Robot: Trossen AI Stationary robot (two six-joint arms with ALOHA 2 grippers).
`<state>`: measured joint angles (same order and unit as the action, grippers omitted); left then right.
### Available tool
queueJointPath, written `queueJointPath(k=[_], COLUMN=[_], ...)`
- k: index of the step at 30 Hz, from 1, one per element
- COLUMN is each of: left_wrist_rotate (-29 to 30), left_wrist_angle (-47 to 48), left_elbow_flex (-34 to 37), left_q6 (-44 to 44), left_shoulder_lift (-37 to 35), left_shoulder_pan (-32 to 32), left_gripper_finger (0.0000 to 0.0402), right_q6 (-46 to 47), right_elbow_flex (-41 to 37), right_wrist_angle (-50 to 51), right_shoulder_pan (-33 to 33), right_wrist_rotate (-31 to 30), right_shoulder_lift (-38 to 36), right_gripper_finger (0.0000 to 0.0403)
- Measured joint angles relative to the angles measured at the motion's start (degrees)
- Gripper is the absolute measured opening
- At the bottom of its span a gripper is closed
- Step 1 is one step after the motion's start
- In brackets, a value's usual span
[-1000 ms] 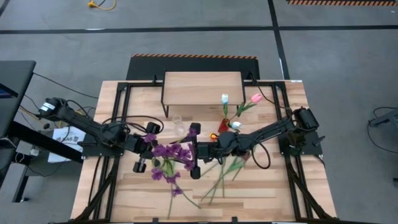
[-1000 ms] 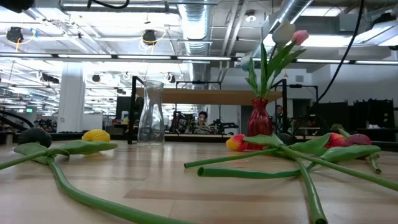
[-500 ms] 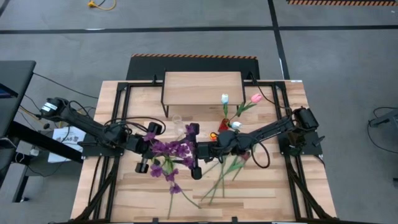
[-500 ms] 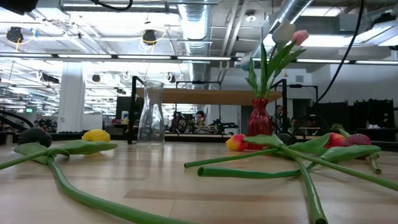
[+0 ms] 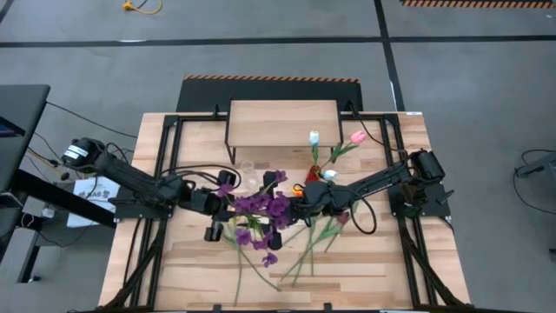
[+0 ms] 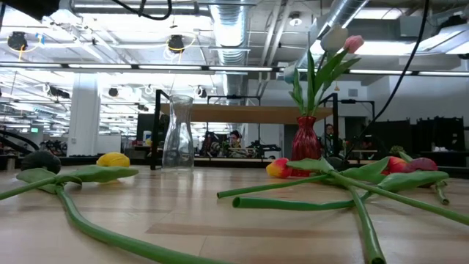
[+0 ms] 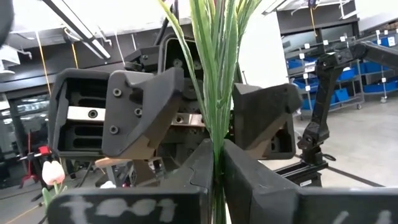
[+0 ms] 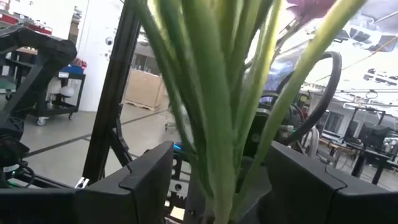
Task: Pick and place flowers into a vace then onto a shelf
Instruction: Put the purple flowers into the red flower vase
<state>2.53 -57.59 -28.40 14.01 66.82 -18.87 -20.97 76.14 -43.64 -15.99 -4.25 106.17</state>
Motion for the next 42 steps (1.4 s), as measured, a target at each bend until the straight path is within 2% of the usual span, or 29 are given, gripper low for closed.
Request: queueJointPath(k=[8,12,16,19,22,23,31,35,42], left_wrist_rotate=[-0.2,-0.2,-0.2,-0.2,-0.2,-0.1,2.9,3.4,8.9], left_wrist_angle=[0.1,0.2,0.7,0.7,1.2,1.4,1.7,2.4,7.4], left_elbow_flex=[0.0,0.0,0.0,0.0,0.0,0.0,0.0,0.0,0.0], left_q6=[-0.1,-0.1,-0.5,-1.3,-1.3,-1.3,-2.2,-2.2,-1.4], left_shoulder_lift=[0.0,0.0,0.0,0.0,0.0,0.0,0.0,0.0,-1.8], left_shoulder_pan=[0.1,0.1,0.1,0.1,0.1,0.1,0.0,-0.2,-2.5], left_gripper_finger=[0.0006,0.0006,0.0006,0.0006,0.0007,0.0008,0.0049,0.0090,0.0173], right_q6=[0.0,0.0,0.0,0.5,1.0,0.8,1.5,1.5,1.5], right_elbow_flex=[0.0,0.0,0.0,0.0,0.0,0.0,0.0,0.0,0.0], right_wrist_angle=[0.4,0.4,0.4,0.4,1.0,1.3,2.1,2.6,4.1], right_shoulder_pan=[0.0,0.0,0.0,0.0,0.2,0.3,0.7,0.7,0.7], right_wrist_rotate=[-0.1,-0.1,-0.2,-0.2,-0.2,-0.1,-0.3,-0.3,-0.7], right_shoulder_lift=[0.0,0.0,0.0,0.0,0.0,0.0,0.0,0.0,-0.4], right_gripper_finger=[0.0243,0.0221,0.0168,0.0105,0.0026,0.0015,0.0006,0.0004,0.0002])
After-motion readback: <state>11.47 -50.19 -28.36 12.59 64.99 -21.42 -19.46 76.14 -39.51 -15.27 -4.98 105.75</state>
